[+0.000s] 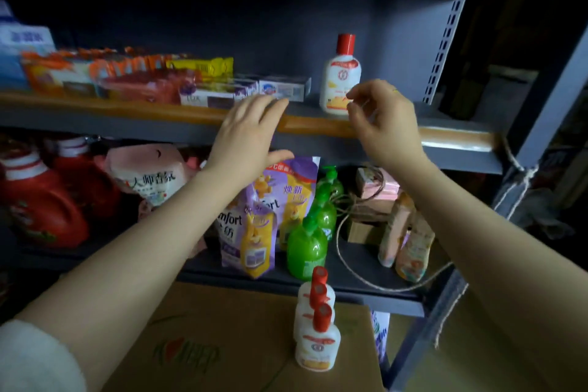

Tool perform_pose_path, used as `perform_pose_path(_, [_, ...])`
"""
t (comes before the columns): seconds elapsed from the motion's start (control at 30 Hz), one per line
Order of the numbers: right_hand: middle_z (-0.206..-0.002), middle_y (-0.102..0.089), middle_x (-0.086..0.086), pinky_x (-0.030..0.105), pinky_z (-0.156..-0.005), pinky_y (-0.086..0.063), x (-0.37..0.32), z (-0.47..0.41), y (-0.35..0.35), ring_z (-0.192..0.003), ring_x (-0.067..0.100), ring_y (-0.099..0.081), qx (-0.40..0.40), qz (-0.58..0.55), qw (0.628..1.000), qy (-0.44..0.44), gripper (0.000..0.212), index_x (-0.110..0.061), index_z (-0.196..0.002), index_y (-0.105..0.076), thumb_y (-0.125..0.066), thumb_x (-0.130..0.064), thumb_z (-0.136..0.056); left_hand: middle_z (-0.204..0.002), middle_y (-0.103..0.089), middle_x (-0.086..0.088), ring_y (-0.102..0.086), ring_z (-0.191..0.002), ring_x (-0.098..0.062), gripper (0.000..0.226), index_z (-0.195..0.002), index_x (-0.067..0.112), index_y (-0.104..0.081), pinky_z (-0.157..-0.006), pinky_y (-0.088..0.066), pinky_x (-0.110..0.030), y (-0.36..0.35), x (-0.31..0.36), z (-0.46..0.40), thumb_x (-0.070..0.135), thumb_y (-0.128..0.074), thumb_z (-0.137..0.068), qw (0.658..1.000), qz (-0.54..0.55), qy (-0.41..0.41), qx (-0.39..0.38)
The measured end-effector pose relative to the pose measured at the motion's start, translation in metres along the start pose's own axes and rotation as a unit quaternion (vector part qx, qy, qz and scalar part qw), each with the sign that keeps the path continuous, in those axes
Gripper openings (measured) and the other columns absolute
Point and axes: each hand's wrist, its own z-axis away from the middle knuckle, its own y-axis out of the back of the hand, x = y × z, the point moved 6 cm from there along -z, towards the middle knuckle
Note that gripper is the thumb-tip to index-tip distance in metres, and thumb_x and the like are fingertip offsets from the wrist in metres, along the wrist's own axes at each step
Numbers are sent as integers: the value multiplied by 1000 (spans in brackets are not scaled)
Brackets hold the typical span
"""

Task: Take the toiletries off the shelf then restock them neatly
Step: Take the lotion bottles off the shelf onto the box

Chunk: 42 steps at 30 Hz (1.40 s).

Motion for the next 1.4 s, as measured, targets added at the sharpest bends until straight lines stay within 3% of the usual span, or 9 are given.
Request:
perform_pose_path(0.13, [-115, -55, 13, 34, -83, -42, 29, -52, -15, -99, 27, -54, -33, 79, 995, -57, 30, -7, -114, -53, -56, -13, -85, -139, -39, -7, -31, -131, -28, 86, -140, 15, -35, -108, -22, -38, -4, -6, -12, 53, -69, -71, 999, -5, 15, -51])
perform_pose_path(0.27, [-135, -44, 14, 35, -95, -39, 57, -83, -27, -122, 30, -45, -67, 47, 975, -206, 52, -7, -133, -38, -60, -21, -88, -136, -42, -3, -34, -128, -26, 84, -137, 18, -37, -106, -22, -36, -5, -7, -14, 56, -68, -69, 999, -10, 17, -50])
perform_pose_path(0.37, [-133, -49, 12, 31, -85, -42, 65, -88, -37, -118, 28, -51, -90, -23, 956, -279, 54, -6, -133, -38, -61, -27, -89, -128, -48, -5, -41, -122, -27, 81, -131, 16, -44, -103, -26, -37, -5, -9, -12, 55, -72, -65, 1000, -5, 11, -17])
perform_pose_path(0.5, [-128, -53, 12, 35, -86, -47, 66, -94, -47, -111, 29, -56, -98, -31, 955, -279, 58, -7, -128, -43, -68, -33, -83, -126, -50, -5, -42, -121, -27, 80, -129, 16, -46, -103, -27, -37, -8, -9, -12, 54, -73, -64, 1000, 6, 14, -12])
perform_pose_path(0.83, [-101, -61, 6, 37, -89, -51, 47, -90, -62, -93, 22, -61, -148, -146, 942, -263, 34, -9, -114, -59, -70, -12, -82, -127, -49, -6, -41, -122, -28, 80, -130, 13, -47, -105, -26, -37, -8, -9, -8, 49, -76, -64, 999, 33, 27, 3])
perform_pose_path(1.0, [-94, -64, 4, 21, -65, -55, 12, -57, -25, -82, 15, -66, -153, -448, 854, -215, 11, -12, -100, -56, -57, -11, -89, -135, -43, -6, -35, -129, -25, 80, -137, 15, -40, -106, -27, -35, -7, -10, -7, 42, -75, -70, 994, 101, 48, -21])
perform_pose_path(1.13, [-87, -69, -4, 20, -65, -55, -4, -26, -5, -81, 10, -68, -168, -586, 772, -181, 42, -15, -102, -55, -71, -25, -64, -138, -44, 5, -40, -126, -10, 76, -139, 24, -35, -100, -33, -25, 20, -1, -1, 40, -72, -74, 935, 333, 123, 21])
perform_pose_path(1.23, [-91, -70, 1, 22, -65, -56, -8, -2, -12, -82, 13, -68, -192, -648, 719, -165, 55, -14, -102, -62, -85, -27, -54, -118, -59, 10, -56, -108, -6, 52, -114, 40, -48, -91, -46, -24, 46, 21, 7, 49, -70, -69, 896, 430, 80, 79])
perform_pose_path(1.4, [-82, -70, 3, 20, -61, -56, -12, 24, -30, -72, 14, -68, -216, -644, 712, -178, 52, -13, -96, -67, -88, -29, -51, -96, -64, 12, -61, -86, -7, 28, -92, 42, -53, -74, -53, -29, 49, 37, 11, 36, -68, -70, 881, 455, 108, 73])
